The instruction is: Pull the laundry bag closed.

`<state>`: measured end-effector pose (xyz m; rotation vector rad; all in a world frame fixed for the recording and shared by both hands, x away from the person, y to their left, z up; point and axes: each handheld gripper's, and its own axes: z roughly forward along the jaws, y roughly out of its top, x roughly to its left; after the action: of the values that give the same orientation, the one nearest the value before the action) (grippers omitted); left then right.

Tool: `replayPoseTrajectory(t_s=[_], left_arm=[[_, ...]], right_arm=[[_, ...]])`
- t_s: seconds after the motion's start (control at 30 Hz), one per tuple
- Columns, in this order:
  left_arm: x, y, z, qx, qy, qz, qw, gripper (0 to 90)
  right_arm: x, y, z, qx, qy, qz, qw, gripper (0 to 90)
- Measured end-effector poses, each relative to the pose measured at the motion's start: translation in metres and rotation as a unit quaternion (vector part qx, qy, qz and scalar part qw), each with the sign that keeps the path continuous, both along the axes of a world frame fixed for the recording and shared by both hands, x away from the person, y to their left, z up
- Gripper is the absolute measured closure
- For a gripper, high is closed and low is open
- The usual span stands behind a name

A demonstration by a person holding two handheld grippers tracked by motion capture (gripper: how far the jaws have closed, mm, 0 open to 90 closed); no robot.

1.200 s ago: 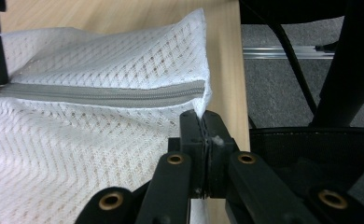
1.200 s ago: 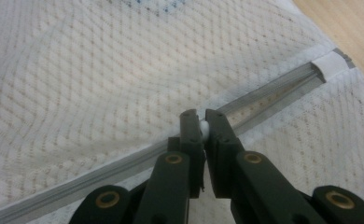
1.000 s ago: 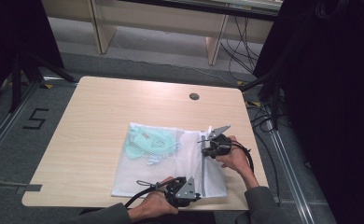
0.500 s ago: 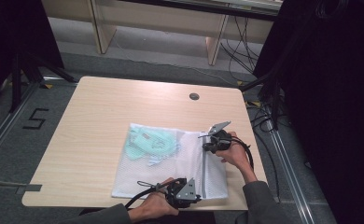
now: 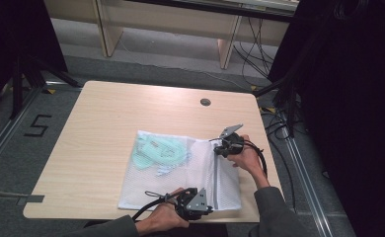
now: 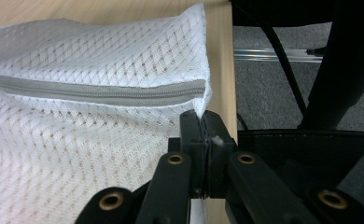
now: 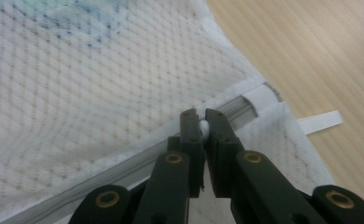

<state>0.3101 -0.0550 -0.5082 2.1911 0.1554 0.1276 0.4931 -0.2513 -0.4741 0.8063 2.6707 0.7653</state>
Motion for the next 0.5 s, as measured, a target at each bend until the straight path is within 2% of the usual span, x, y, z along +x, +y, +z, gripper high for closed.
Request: replayPoseTrajectory(t_s=[0.1, 0.2, 0.27, 0.33, 0.37, 0.43, 0.5], left_arm=[[0.0, 0.0, 0.0, 0.005, -0.002, -0.008, 0.9999, 88.5], [-0.001, 0.0, 0.0, 0.005, -0.002, -0.005, 1.0, 88.6], [0.0, -0.001, 0.0, 0.002, 0.002, -0.004, 1.0, 88.5], [-0.001, -0.001, 0.0, -0.001, 0.004, -0.001, 1.0, 88.6], [-0.001, -0.001, 0.0, 0.003, 0.003, -0.004, 1.0, 88.5], [-0.002, -0.001, -0.001, 0.004, 0.001, -0.005, 1.0, 88.5], [-0.002, -0.001, -0.001, 0.006, 0.003, -0.008, 1.0, 88.6]], right_arm=[[0.004, -0.001, -0.003, -0.003, -0.008, -0.006, 0.9999, 86.7], [0.005, -0.003, -0.003, 0.002, 0.0, -0.016, 0.9999, 86.7], [0.009, -0.004, -0.004, 0.003, 0.002, -0.006, 1.0, 86.7], [0.011, -0.004, -0.004, -0.002, -0.002, -0.003, 1.0, 86.7], [0.01, -0.002, -0.004, -0.008, -0.007, -0.017, 0.9998, 86.7], [0.013, -0.001, -0.005, -0.01, -0.004, -0.007, 0.9999, 86.7], [0.015, 0.0, -0.006, -0.014, -0.007, -0.012, 0.9998, 86.7]])
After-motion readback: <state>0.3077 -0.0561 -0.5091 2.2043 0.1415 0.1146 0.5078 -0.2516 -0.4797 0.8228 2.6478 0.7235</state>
